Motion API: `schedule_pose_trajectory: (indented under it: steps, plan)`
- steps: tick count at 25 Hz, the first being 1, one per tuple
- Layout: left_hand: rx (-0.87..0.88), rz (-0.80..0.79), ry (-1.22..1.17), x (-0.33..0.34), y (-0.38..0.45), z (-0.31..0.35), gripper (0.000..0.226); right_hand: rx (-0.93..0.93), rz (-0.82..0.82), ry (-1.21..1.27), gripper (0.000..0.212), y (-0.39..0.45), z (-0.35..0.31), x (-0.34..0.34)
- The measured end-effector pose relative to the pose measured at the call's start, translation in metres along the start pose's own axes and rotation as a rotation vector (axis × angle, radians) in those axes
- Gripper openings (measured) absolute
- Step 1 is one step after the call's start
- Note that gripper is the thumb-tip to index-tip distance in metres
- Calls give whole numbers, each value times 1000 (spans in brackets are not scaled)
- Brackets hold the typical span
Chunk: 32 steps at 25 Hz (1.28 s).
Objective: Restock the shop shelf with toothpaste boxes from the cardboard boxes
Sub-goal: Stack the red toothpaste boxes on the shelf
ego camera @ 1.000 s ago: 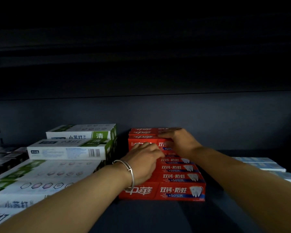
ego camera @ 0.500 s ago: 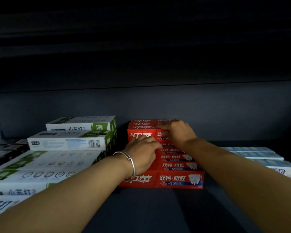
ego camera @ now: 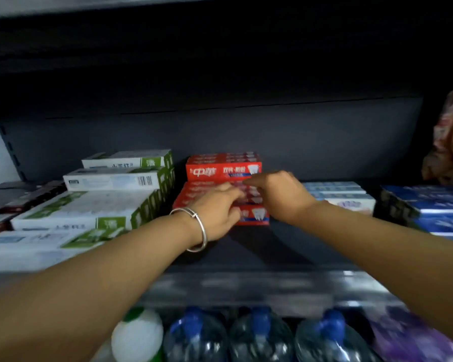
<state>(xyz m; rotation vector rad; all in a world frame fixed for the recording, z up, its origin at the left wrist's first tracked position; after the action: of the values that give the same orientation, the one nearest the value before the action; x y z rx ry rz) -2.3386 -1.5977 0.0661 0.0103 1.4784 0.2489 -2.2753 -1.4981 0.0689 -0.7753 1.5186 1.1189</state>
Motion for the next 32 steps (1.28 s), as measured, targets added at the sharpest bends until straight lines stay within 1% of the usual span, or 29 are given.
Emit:
schedule_pose_trajectory:
  steps: [3,5,7,9,11,13,15,18,20,22,25,29,32]
  plan:
    - [-15,23,-38,12,-37,50,39,-32,71,16,43,-83,-2,-5]
    - [-30,46,-45,30,-61,70,39,-38,129,42,39,-134,-2,-2]
    - [-19,45,-67,69,-91,100,39,-68,151,27,35,-196,-3,19]
    - [14,-3,-111,118,-119,128,41,-84,150,23,31,-255,-3,55]
    - [18,-107,-164,178,-142,150,39,-67,42,27,31,-301,-1,109]
    - [13,-229,-182,236,-161,165,43,-29,-98,65,24,-336,3,163]
    - [-23,-382,-160,297,-176,176,46,15,-272,101,22,-366,7,217]
    - [-108,-570,-82,375,-189,179,48,86,-549,172,27,-397,11,289]
    - [-182,-668,-53,415,-193,175,48,152,-680,151,34,-408,14,327]
    - [-221,-745,-25,442,-194,171,47,151,-755,83,35,-415,13,355]
    - [-245,-804,7,470,-197,170,46,139,-813,24,34,-418,11,379]
    - [-319,-813,-57,484,-205,163,57,265,-859,0,33,-417,14,385]
    - [-323,-797,-95,486,-206,160,66,395,-896,43,39,-418,14,386]
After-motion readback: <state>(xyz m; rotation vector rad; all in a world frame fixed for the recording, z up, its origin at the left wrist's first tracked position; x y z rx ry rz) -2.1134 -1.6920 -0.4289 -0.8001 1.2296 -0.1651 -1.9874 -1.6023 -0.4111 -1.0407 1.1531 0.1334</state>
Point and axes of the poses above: each hand's wrist, its own y-axis towards the middle knuckle, its own x-axis out of the palm, z = x × y, the point moved 5 cm from there along y, towards the middle knuckle, and after that the axes turned 12 degrees about -z, right-handed, at the moved point
